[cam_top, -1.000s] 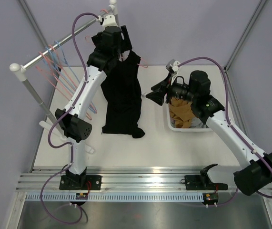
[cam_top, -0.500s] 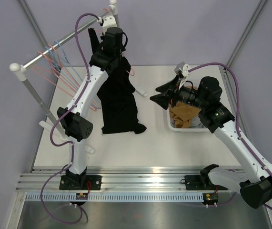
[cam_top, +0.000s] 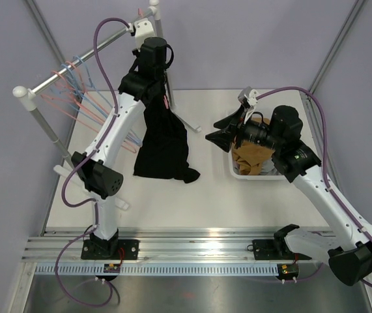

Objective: Remove the tank top from the hanger

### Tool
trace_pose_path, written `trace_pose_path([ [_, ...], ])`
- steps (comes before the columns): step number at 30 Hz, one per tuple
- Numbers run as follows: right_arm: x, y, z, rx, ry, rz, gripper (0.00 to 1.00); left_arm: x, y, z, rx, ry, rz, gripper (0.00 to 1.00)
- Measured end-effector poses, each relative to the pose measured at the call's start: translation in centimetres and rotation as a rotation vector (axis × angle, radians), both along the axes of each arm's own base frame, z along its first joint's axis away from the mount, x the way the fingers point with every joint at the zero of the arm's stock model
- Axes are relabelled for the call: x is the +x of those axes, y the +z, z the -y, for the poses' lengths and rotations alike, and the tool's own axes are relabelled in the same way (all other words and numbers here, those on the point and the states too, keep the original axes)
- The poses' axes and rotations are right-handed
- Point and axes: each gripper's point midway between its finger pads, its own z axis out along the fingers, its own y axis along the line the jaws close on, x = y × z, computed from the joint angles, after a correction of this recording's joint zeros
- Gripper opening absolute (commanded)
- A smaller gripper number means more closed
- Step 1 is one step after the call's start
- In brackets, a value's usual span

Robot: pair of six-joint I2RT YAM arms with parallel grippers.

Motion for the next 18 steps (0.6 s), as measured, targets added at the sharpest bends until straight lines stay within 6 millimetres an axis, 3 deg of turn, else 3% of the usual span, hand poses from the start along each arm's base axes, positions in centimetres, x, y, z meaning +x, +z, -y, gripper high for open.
trace_pose_path([
  [9,-0.9,0.7,0.5,0.003,-0.004,0.015,0.66,-4.2,5.7,1.4,-0.055,0.036,0.129,0.00],
  [13,-1.2,1.0,0.8,0.007,-0.013,0.022,0.69,-6.7,7.2,1.7,-0.087,0.027,0.152,0.00],
  [15,-1.3,1.2,1.0,0.011,-0.022,0.025,0.74,-8.4,7.5,1.4,-0.116,0.016,0.153,0.00],
  [18,-1.3,1.4,1.3,0.022,-0.044,0.018,0.99,-11.1,7.1,0.6,-0.159,-0.015,0.140,0.00],
])
